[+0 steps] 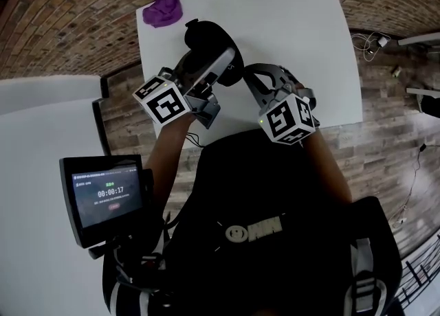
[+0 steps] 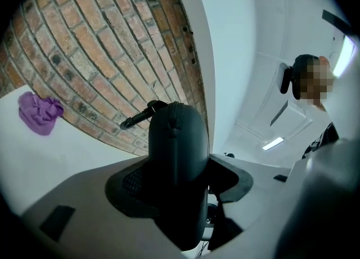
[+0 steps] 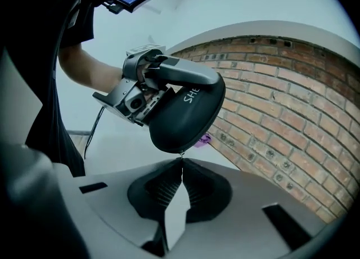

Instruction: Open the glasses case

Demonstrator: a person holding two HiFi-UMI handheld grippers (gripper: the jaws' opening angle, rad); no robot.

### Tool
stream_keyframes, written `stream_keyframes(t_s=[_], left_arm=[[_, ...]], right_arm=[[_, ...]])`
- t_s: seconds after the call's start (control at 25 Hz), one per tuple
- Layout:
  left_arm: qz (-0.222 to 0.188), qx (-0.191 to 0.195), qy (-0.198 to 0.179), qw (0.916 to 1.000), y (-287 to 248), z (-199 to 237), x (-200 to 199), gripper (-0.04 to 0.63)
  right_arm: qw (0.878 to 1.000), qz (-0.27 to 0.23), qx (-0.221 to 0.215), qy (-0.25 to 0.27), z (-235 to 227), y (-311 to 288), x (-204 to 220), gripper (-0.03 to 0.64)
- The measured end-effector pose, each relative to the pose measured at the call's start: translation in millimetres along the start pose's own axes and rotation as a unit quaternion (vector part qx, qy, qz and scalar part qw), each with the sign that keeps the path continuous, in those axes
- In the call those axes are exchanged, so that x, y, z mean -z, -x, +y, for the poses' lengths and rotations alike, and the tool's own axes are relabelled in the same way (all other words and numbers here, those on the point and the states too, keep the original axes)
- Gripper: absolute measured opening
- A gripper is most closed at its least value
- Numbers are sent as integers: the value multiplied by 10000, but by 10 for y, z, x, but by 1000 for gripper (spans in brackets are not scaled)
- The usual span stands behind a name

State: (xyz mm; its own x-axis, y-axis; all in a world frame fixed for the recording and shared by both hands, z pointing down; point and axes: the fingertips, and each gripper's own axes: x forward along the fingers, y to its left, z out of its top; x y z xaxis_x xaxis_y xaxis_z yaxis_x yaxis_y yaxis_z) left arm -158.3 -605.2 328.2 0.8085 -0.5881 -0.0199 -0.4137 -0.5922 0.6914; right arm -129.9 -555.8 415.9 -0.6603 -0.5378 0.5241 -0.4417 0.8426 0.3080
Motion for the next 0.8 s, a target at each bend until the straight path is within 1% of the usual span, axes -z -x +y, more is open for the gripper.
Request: stream_keyframes(t_s=[0.12,0.24,0.52,0.68,0.8], left_arm=[[143,-52,-101,9998,-9,-6,61,290],[220,-93,-117,9996,-9,13,83,288],[597,-209,-309,9975,-31,45,277,285],[624,-194,-260,9975,-48,61,284,284],[679,-200,-328,9970,-68,46,300,284]], right_arm=[[10000,52,-58,-28,15,5,34,12],[9998,75,-160,-83,31,-6,54,11],[9981,450,-374,166,159,-32,207,11],[9980,503,-355,145,139,-34,226,11],[9982,507,-302,99,94,-22,229,11]])
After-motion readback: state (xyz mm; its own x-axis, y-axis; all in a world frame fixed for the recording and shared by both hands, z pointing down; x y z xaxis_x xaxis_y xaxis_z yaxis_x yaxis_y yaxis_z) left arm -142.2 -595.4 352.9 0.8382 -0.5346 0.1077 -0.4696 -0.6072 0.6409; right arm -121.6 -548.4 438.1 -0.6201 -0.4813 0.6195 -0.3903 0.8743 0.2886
